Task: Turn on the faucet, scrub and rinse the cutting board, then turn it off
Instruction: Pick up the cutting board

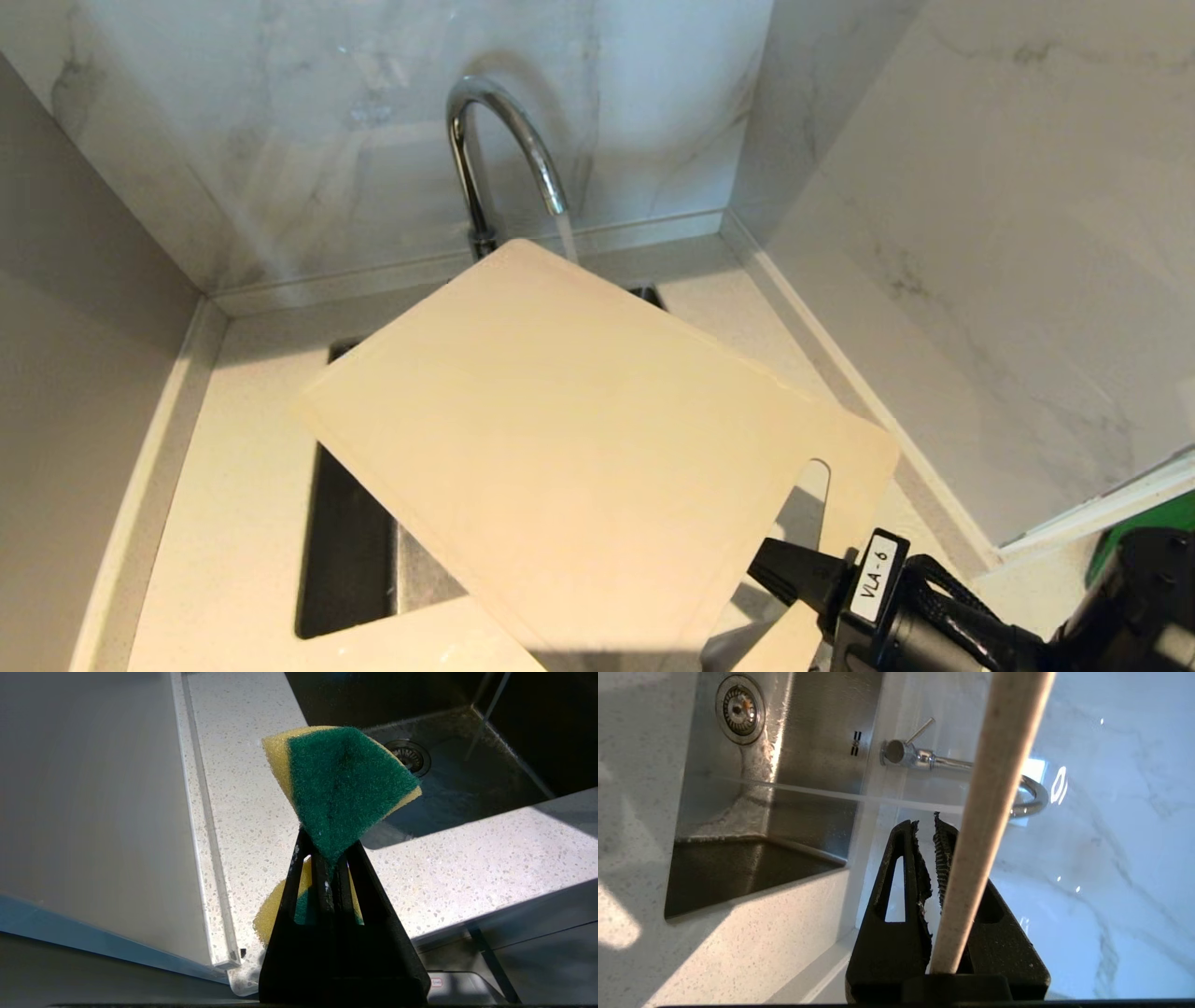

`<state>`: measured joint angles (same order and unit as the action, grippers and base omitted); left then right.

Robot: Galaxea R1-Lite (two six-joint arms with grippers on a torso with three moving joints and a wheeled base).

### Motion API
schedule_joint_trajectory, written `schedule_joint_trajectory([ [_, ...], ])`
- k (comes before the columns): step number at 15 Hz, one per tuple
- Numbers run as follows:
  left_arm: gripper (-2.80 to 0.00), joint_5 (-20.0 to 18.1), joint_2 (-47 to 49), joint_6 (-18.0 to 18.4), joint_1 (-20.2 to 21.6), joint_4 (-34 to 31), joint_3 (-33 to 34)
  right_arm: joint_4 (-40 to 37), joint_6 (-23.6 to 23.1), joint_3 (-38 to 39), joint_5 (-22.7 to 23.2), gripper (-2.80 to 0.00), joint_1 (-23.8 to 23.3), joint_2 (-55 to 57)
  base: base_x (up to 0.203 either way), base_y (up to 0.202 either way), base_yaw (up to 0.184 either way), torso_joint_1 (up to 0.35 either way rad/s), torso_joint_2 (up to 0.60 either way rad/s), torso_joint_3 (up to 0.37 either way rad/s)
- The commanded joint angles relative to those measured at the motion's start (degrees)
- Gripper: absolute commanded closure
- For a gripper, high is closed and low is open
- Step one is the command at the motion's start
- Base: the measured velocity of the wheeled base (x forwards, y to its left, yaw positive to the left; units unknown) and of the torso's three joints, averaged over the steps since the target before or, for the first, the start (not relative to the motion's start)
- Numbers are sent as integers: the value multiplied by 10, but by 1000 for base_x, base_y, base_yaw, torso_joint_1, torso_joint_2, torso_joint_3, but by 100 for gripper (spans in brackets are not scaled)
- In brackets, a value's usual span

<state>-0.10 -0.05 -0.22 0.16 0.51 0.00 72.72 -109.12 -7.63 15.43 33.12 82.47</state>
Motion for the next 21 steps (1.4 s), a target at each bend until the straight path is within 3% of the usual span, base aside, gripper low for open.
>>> schedule_joint_trajectory([
  [1,0,0,-1,0,0,0,0,-10,0,-2,0,0,1,-12,0,0,0,0,0,0],
  [5,0,0,-1,0,0,0,0,-99,21,-25,1,0,1,-31,0,0,0,0,0,0],
  [8,0,0,-1,0,0,0,0,-279,15,-129,2,0,10,-28,0,0,0,0,0,0],
  [11,0,0,-1,0,0,0,0,-463,-21,-273,2,0,33,-22,0,0,0,0,0,0],
  [16,0,0,-1,0,0,0,0,-765,-95,-389,-3,0,40,-31,0,0,0,0,0,0],
  [21,0,0,-1,0,0,0,0,-920,-181,-474,-6,0,-4,-30,0,0,0,0,0,0],
])
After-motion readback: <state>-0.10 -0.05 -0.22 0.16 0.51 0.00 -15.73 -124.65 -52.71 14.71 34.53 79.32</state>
